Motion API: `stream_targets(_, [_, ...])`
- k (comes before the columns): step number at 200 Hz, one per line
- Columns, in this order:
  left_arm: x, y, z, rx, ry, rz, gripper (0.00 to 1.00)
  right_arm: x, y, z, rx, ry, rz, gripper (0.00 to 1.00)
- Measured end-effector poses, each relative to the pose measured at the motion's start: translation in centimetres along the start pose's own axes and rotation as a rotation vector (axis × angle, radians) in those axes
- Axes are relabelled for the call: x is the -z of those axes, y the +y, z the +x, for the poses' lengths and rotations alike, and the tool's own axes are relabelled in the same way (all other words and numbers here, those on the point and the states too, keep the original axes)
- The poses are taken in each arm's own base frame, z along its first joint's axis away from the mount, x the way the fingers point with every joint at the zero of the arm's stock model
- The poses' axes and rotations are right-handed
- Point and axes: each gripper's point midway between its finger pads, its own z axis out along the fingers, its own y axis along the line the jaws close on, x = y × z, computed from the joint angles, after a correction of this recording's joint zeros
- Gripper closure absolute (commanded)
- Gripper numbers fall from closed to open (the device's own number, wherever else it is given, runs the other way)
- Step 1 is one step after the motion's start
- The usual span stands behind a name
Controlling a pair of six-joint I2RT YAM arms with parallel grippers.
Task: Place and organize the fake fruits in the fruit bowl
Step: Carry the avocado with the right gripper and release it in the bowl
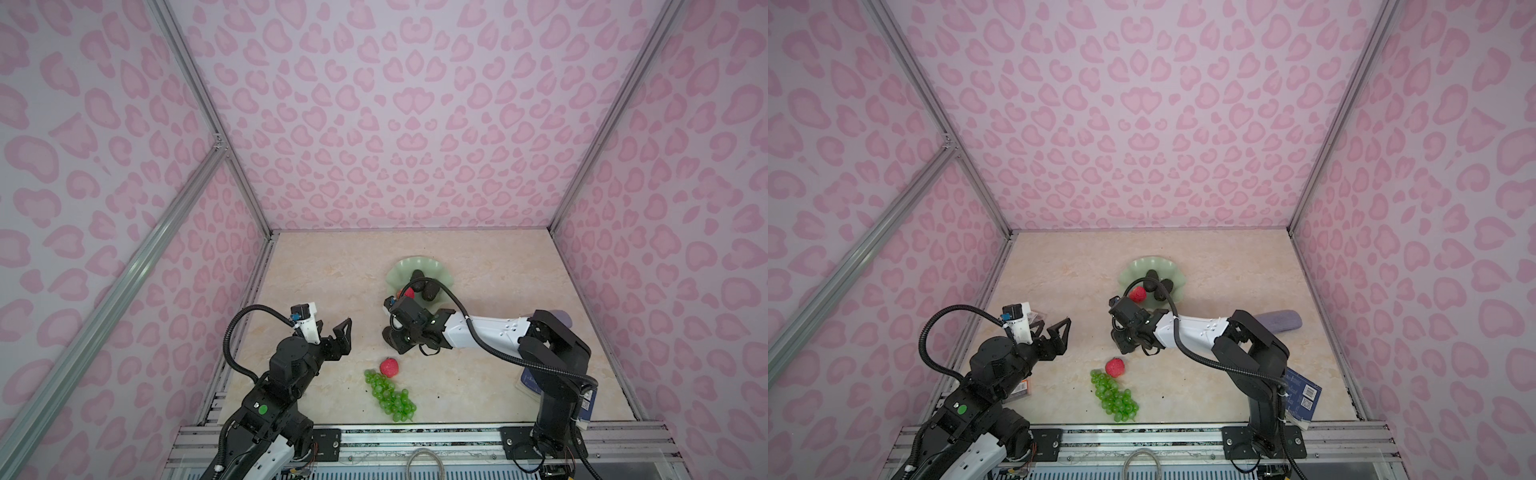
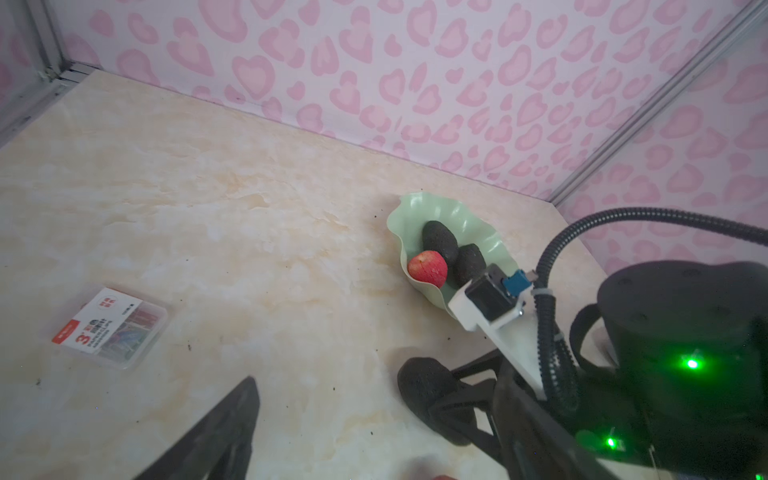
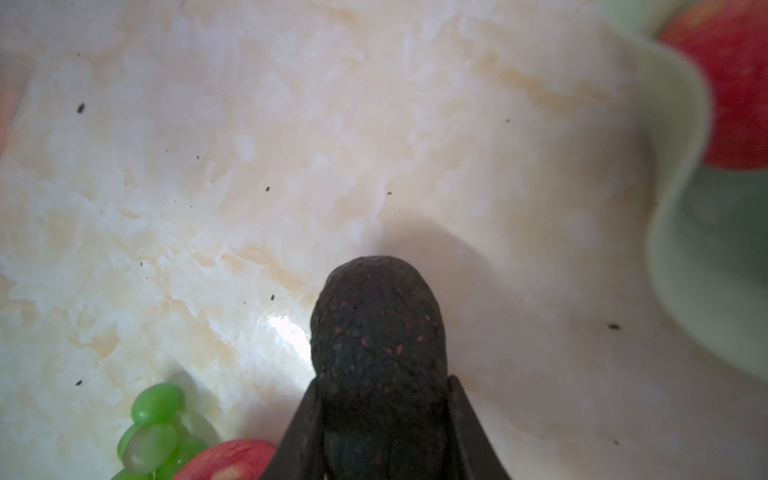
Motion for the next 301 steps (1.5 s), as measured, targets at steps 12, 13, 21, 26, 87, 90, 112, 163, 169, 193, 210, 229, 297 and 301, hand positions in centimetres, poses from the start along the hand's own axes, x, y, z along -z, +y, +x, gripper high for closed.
stream_targets(12, [-0.2, -0.8, 0.5, -0.008, 0.035, 0.044, 0.11, 2.4, -0.9, -2.0, -0.026, -0.067, -0.003, 0.72])
stream_targets(13, [-0.2, -0.9, 0.5, -0.009, 0.037, 0.046, 0.11, 2.5, -0.9, -2.1, -0.028, -0.072, -0.003, 0.72])
stream_targets(21, [-0.4, -1.5, 0.8, -0.012, 0.061, 0.075, 0.11, 4.2, -1.9, -3.6, -0.051, -0.124, 0.005, 0.72])
stream_targets(26, [-0.5, -1.9, 0.9, -0.017, 0.079, 0.094, 0.11, 5.1, -2.7, -4.4, -0.066, -0.151, 0.012, 0.72])
stream_targets(87, [-2.8, -4.8, 2.1, -0.048, 0.232, 0.203, 0.11, 6.5, -13.2, -8.3, -0.163, -0.218, 0.209, 0.72])
stream_targets(90, [-2.9, -4.9, 2.1, -0.049, 0.234, 0.206, 0.11, 6.3, -13.5, -8.3, -0.162, -0.213, 0.211, 0.72])
stream_targets(112, [-3.2, -5.3, 2.0, -0.057, 0.243, 0.222, 0.11, 4.2, -14.8, -8.6, -0.149, -0.176, 0.22, 0.72])
stream_targets(163, [-3.3, -5.7, 2.2, -0.071, 0.252, 0.244, 0.1, 0.9, -14.1, -7.2, -0.083, -0.11, 0.158, 0.55])
stream_targets(169, [-3.4, -5.7, 2.2, -0.073, 0.253, 0.246, 0.1, 0.8, -14.0, -7.2, -0.078, -0.109, 0.154, 0.49])
stream_targets(193, [-3.3, -5.8, 2.2, -0.08, 0.254, 0.252, 0.1, 0.5, -13.7, -7.0, -0.065, -0.106, 0.139, 0.38])
stream_targets(210, [-3.3, -5.8, 2.2, -0.088, 0.252, 0.252, 0.1, 0.9, -13.5, -6.9, -0.064, -0.113, 0.133, 0.35])
stream_targets(229, [-3.3, -5.7, 2.1, -0.09, 0.247, 0.246, 0.1, 3.1, -13.3, -7.7, -0.064, -0.162, 0.138, 0.34])
stream_targets(297, [-2.8, -5.3, 1.6, -0.098, 0.211, 0.234, 0.1, 9.1, -5.2, -5.8, 0.0, -0.235, 0.013, 0.34])
stream_targets(301, [-2.8, -5.3, 1.6, -0.097, 0.208, 0.233, 0.1, 8.9, -4.3, -5.2, 0.002, -0.22, -0.007, 0.34])
